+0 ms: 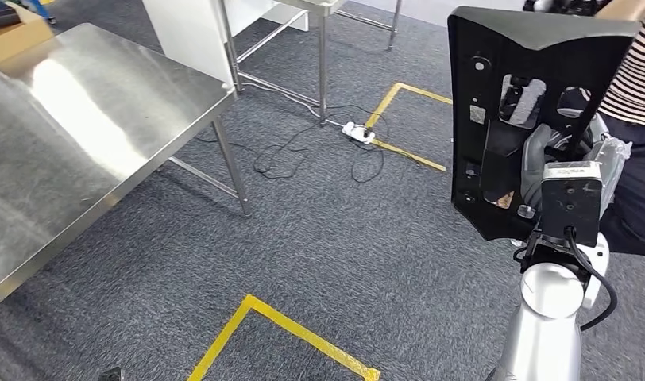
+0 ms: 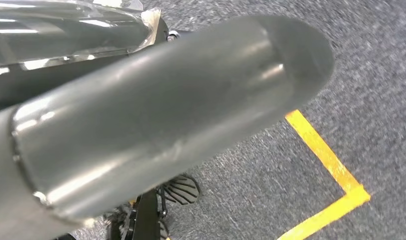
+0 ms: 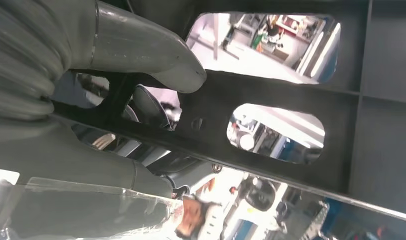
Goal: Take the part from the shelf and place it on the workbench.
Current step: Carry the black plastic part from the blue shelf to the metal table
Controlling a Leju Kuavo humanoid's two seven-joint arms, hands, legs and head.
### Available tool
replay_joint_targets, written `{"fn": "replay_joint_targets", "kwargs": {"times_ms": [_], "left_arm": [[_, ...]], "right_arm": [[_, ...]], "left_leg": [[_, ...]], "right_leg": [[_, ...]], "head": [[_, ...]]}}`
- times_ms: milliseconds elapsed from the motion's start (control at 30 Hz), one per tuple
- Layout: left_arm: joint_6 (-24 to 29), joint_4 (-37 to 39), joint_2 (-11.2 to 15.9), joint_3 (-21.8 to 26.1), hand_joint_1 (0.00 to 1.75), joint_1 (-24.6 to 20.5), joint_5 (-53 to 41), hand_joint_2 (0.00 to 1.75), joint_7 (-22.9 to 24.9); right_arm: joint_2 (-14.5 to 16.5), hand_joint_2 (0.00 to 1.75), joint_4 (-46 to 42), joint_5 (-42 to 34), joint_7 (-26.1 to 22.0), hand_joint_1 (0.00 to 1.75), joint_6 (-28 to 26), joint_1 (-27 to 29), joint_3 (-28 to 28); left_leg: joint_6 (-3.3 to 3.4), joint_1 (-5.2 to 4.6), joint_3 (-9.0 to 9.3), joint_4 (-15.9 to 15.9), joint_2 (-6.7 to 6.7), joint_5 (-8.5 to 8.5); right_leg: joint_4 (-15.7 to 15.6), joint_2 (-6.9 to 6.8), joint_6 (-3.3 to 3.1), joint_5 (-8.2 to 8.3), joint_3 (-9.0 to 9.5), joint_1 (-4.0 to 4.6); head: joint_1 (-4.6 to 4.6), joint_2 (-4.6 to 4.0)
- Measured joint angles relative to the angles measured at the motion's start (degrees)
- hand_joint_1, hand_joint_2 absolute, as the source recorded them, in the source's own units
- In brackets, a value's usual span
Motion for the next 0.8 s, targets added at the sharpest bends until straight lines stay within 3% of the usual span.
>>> {"fn": "replay_joint_targets", "kwargs": {"times_ms": [33,67,133,200,267,300,367,433,467,500,533,567,667,733,800], "left_arm": [[0.0,0.0,0.0,0.0,0.00,0.0,-0.1,0.00,0.0],[0.0,0.0,0.0,0.0,0.00,0.1,-0.4,0.00,0.0],[0.0,0.0,0.0,0.0,0.00,0.1,-0.9,0.00,0.0],[0.1,0.0,0.1,0.0,0.00,0.1,-1.1,0.00,0.0],[0.1,0.0,0.2,0.0,0.00,0.3,-1.2,0.00,0.0],[0.1,0.1,0.2,-0.1,0.00,0.5,-1.2,0.00,0.0],[0.1,0.1,0.2,-0.1,0.00,0.6,-1.2,0.00,0.0],[0.0,0.1,0.3,-0.2,0.00,0.4,-1.3,0.00,0.0],[0.0,0.1,0.3,-0.2,0.00,0.3,-1.3,0.00,0.0],[0.0,0.1,0.2,-0.2,0.00,0.4,-1.3,0.00,0.0],[0.0,0.1,0.2,-0.2,0.00,0.4,-1.3,0.00,0.0],[0.0,0.1,0.2,-0.2,0.00,0.4,-1.3,0.00,0.0],[-0.2,0.1,0.3,-0.2,0.00,0.3,-1.4,0.00,0.0],[-0.4,0.1,0.4,-0.2,0.00,0.1,-1.6,0.00,0.0],[-0.4,0.1,0.4,-0.2,0.00,0.2,-1.6,0.00,0.0]], "right_arm": [[0.0,1.75,0.0,0.0,0.0,1.75,0.0,0.1,0.0],[0.0,1.75,0.0,0.0,0.0,1.75,0.0,0.1,0.0],[0.0,1.75,0.1,0.0,0.0,1.75,0.0,0.1,0.0],[0.0,1.75,0.1,0.0,0.0,1.75,0.0,0.1,-0.1],[0.0,1.75,0.1,0.1,0.0,1.75,0.0,0.1,-0.1],[0.0,1.75,0.1,0.1,0.0,1.75,0.0,0.1,-0.2],[0.0,1.75,0.1,0.1,0.0,1.75,0.0,0.1,-0.2],[0.0,1.75,0.1,0.1,0.0,1.75,0.0,0.1,-0.3],[0.0,1.75,0.1,0.1,0.0,1.75,0.0,0.1,-0.3],[0.0,1.75,0.1,0.1,0.0,1.75,0.0,0.2,-0.4],[0.0,1.75,0.1,0.1,0.0,1.75,0.0,0.2,-0.4],[0.0,1.75,0.2,0.1,0.0,1.75,0.0,0.2,-0.4],[0.0,1.75,0.1,0.1,0.0,1.75,0.0,0.2,-0.6],[0.0,1.75,0.1,0.1,0.0,1.75,0.0,0.2,-0.6],[0.1,1.75,0.1,0.2,0.0,1.75,0.0,0.2,-0.6]], "left_leg": [[-0.03,0.03,0.03,0.0,-0.67,-0.01],[-0.09,0.08,0.11,0.1,-1.34,-0.05],[-0.50,0.14,0.21,0.4,-2.66,-0.29],[-1.10,0.05,-0.09,0.8,-3.57,-0.49],[-1.64,0.08,-0.51,0.9,-4.19,-0.42],[-1.91,0.16,-0.63,1.0,-3.96,-0.49],[-2.42,0.15,-1.60,3.2,-1.83,-2.01],[-2.81,0.15,-4.78,10.0,0.64,-5.52],[-2.92,0.20,-6.82,14.0,1.10,-7.21],[-2.94,0.23,-8.37,16.9,1.29,-8.12],[-2.89,0.23,-8.96,17.9,1.37,-7.98],[-2.75,0.21,-8.32,16.5,1.46,-6.75],[-1.93,-0.16,-2.44,5.3,3.33,-1.75],[-1.52,-0.59,-0.80,1.9,4.16,-1.14],[-1.02,-0.69,-0.67,1.3,3.28,-1.02]], "right_leg": [[-0.2,0.06,0.41,0.56,-0.19,-0.10],[-2.8,0.16,0.95,2.02,0.87,-0.25],[-11.2,1.32,1.88,5.66,4.79,-0.64],[-15.9,2.47,1.70,7.39,7.03,-0.76],[-16.1,2.24,0.92,7.55,7.12,-0.57],[-16.2,1.89,0.60,7.65,7.14,-0.58],[-16.3,1.13,-0.10,7.68,7.35,-0.69],[-16.4,0.22,-0.69,7.52,7.51,-0.50],[-16.4,-0.30,-0.87,7.44,7.53,-0.37],[-16.3,-0.82,-0.96,7.37,7.54,-0.24],[-16.3,-1.31,-1.03,7.31,7.58,-0.15],[-16.3,-1.80,-1.09,7.25,7.65,-0.07],[-16.3,-3.13,-1.12,7.01,7.89,0.36],[-16.3,-3.90,-0.86,6.86,7.84,0.71],[-16.3,-4.67,-0.42,6.68,7.86,0.77]], "head": [[0.00,0.00],[0.00,0.00],[0.06,0.00],[0.09,0.00],[0.08,0.00],[0.08,0.00],[-0.20,0.00],[-0.56,0.00],[-0.63,0.00],[-0.63,0.00],[-0.64,0.00],[-0.63,0.00],[-0.63,0.00],[-0.51,0.00],[-0.39,0.00]]}}
